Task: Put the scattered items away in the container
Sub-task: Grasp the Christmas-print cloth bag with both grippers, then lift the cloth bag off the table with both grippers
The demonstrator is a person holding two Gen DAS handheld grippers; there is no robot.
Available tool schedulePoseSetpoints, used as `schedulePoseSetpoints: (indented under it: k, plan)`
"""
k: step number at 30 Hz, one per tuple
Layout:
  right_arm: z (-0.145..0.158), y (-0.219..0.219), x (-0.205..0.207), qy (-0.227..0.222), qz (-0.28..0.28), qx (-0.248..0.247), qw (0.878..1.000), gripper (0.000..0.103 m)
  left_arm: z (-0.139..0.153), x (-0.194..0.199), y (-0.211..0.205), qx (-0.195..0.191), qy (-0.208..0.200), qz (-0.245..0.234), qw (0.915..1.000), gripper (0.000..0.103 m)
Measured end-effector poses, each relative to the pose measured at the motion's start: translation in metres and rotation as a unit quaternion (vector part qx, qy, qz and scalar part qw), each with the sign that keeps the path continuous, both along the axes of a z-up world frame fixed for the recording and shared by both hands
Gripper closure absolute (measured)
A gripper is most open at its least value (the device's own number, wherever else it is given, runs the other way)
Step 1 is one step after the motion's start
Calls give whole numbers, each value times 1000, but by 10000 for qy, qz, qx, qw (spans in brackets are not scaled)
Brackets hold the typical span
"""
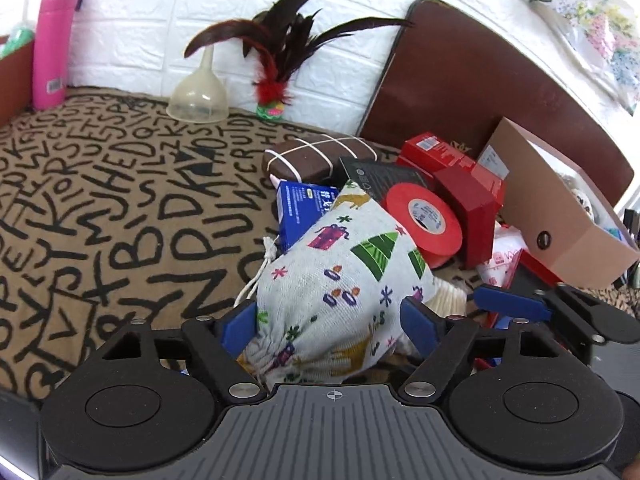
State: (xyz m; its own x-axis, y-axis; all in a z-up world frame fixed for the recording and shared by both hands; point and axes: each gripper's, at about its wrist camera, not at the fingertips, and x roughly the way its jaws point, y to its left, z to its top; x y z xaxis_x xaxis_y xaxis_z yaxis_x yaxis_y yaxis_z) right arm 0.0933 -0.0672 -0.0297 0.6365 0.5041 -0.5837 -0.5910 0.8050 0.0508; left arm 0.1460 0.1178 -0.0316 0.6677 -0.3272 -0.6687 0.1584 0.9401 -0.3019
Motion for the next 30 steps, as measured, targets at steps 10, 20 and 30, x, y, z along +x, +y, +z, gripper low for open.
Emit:
schedulePoseSetpoints:
  k: [10, 20, 30]
  plan:
    - [-19, 4, 32, 400, 59, 545, 9977, 16, -7, 11, -3, 23, 112, 52, 9999, 32]
    - [-6, -4, 4, 298, 136, 476, 9983, 58, 13, -25, -23, 164, -48, 13, 9999, 36]
    - [4, -45, -63, 434, 328, 190, 9983, 91, 4, -88, -56, -336, 319, -447, 9979, 35]
